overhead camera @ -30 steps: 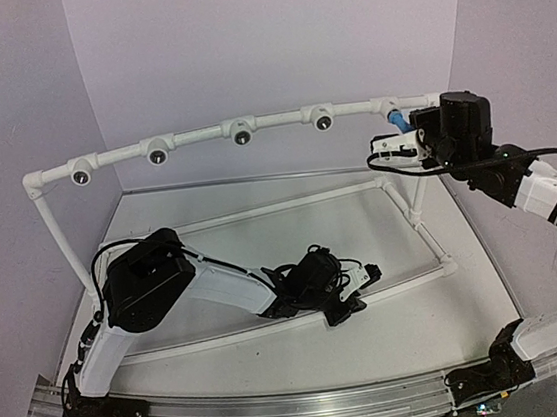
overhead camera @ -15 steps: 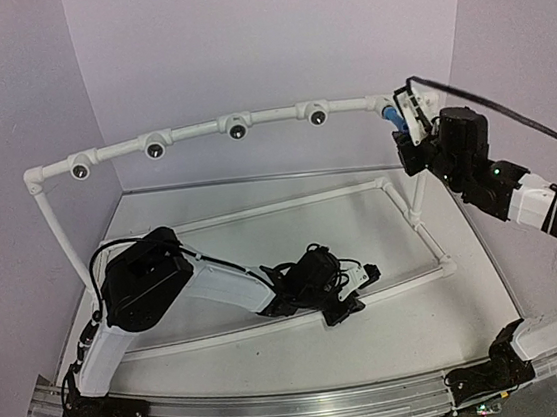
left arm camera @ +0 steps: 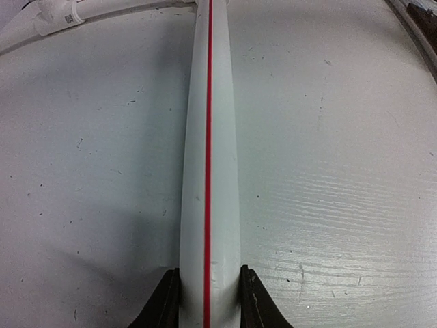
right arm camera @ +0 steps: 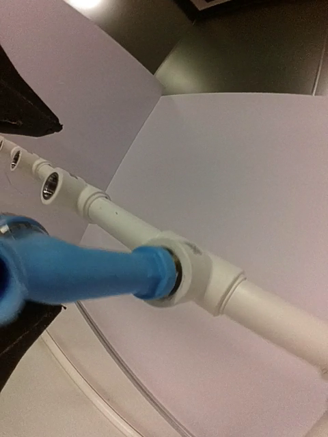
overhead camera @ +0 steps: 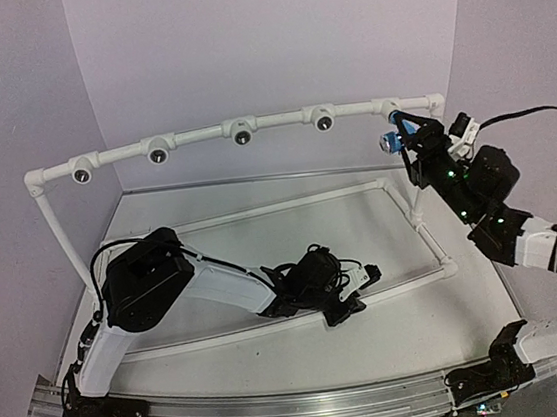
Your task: Install the water faucets
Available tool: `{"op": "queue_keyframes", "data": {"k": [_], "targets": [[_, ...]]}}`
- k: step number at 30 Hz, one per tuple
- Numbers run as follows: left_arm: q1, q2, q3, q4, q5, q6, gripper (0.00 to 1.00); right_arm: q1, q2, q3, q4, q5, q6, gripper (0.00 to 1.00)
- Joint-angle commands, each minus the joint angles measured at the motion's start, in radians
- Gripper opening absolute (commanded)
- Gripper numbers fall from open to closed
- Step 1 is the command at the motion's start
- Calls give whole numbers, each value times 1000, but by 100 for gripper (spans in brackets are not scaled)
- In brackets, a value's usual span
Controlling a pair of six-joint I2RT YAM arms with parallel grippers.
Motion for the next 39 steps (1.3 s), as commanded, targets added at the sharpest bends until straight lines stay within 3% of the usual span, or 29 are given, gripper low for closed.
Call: {"op": "queue_keyframes", "data": {"k": [1,7,9,16,23,29,33,36,39], "targets": [[-43,95,-38,-226,116,26,0,5,-169,95,-448,6,-539,96],[-43,97,-35,-227,123,27,0,5,-213,239,-988,-25,-1320,98],[-43,97,-34,-227,121,25,0,5,-219,309,-1085,-21,-1528,98],[-42,98,-31,-227,118,27,0,5,-173,502,-1141,-36,-2213,98],[-43,99,-30,-227,116,25,0,12,0,593,-1104,182,-2718,98],[-41,99,-31,-227,115,25,0,17,64,569,-981,265,-2887,96],[-41,101,-30,-227,116,26,0,43,119,528,-826,365,-2879,87],[-41,101,-30,-227,115,26,0,63,139,469,-712,429,-2799,64],[-40,100,-30,-227,116,27,0,90,149,421,-656,462,-2587,41]]}}
